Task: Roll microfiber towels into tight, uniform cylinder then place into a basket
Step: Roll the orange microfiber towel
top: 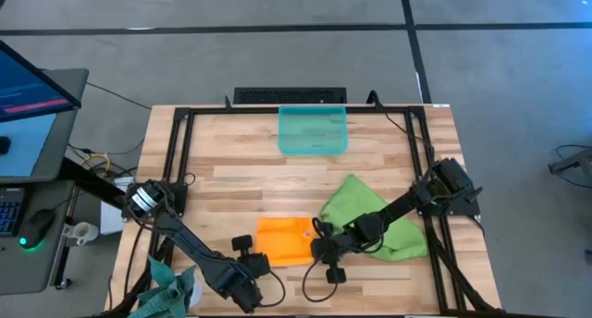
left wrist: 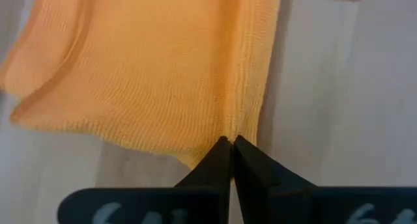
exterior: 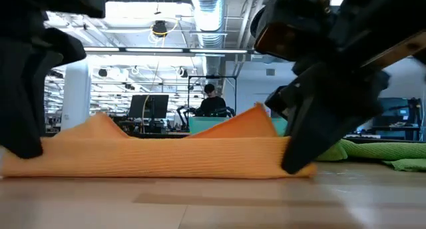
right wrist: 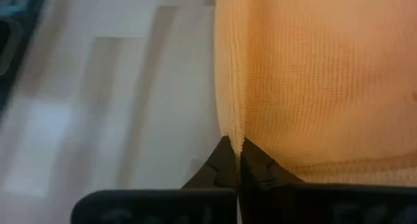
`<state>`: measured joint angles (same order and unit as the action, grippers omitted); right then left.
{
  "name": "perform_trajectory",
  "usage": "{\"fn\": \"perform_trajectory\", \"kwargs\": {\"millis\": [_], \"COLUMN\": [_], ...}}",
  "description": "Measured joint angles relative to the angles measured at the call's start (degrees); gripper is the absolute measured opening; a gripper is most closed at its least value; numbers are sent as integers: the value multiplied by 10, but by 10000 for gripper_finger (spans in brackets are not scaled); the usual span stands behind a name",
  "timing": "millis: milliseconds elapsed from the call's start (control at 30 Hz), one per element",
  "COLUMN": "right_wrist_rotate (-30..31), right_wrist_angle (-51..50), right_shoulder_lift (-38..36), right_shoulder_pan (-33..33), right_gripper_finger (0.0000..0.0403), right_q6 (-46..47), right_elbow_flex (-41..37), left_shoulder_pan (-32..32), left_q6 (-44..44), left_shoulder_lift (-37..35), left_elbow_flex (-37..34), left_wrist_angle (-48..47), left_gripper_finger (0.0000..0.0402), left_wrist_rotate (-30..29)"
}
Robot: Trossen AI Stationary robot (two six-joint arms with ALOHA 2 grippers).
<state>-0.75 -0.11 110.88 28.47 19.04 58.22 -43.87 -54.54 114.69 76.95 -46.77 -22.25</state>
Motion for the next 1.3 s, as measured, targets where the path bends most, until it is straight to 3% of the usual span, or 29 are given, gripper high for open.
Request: {"fn": "perform_trajectory", "kwargs": {"millis": [267,533,733,1300], "right_wrist_rotate": [-69,-74,-73,-246], "right_wrist_angle": [4,-1,-39,-38], "right_shoulder_lift": [1,1,1,1], "right_shoulder_pan": [3,-26,-45,-135], "right_gripper_finger": [11,14,5,9], "right_q6": [64,187,230,340], "right_elbow_flex": [32,29,23,24], "left_shoulder_pan": [14,24,21,4], "left_q6": [-99,-129,-153,-164], "left_shoulder_lift": [-11,-11,-11,-12], "left_elbow_flex": [1,1,1,2], "left_wrist_angle": [-2,-8,1,51], "left_gripper_finger": [0,0,0,0], "left_wrist_rotate": [51,57,53,80]}}
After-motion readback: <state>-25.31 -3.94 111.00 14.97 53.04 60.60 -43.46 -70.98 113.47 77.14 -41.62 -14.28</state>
